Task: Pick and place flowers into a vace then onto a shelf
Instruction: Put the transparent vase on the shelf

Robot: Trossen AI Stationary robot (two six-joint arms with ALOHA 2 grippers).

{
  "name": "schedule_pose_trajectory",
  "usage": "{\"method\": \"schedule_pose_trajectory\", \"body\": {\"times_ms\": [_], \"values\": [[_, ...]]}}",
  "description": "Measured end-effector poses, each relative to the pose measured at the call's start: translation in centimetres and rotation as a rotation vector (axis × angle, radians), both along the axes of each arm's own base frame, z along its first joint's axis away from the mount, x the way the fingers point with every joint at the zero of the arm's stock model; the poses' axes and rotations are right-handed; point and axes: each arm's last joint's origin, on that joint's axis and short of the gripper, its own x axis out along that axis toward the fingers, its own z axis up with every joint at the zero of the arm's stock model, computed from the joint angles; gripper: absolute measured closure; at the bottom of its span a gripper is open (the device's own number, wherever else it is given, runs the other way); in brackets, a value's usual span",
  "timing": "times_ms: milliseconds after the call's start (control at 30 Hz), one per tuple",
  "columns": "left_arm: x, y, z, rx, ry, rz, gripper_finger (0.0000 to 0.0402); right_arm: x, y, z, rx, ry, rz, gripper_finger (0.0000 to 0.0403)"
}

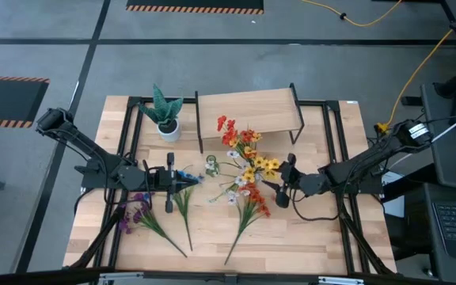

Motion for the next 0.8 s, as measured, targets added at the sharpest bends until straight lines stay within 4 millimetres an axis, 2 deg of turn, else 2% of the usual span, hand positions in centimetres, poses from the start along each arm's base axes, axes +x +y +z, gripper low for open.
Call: {"method": "schedule_pose_trajectory", "body": {"times_ms": [400,800], "values": [[0.0,0.0,0.0,0.003,0.004,0.0,0.0394,1.6,0.3,-3.0,0.019,0.06,-0.007,0.0166],[0.0,0.0,-0.1,0.011,0.013,0.0,0.0399,3.7,-1.2,-4.9,-0.037,0.033,-0.058,0.0166]]}}
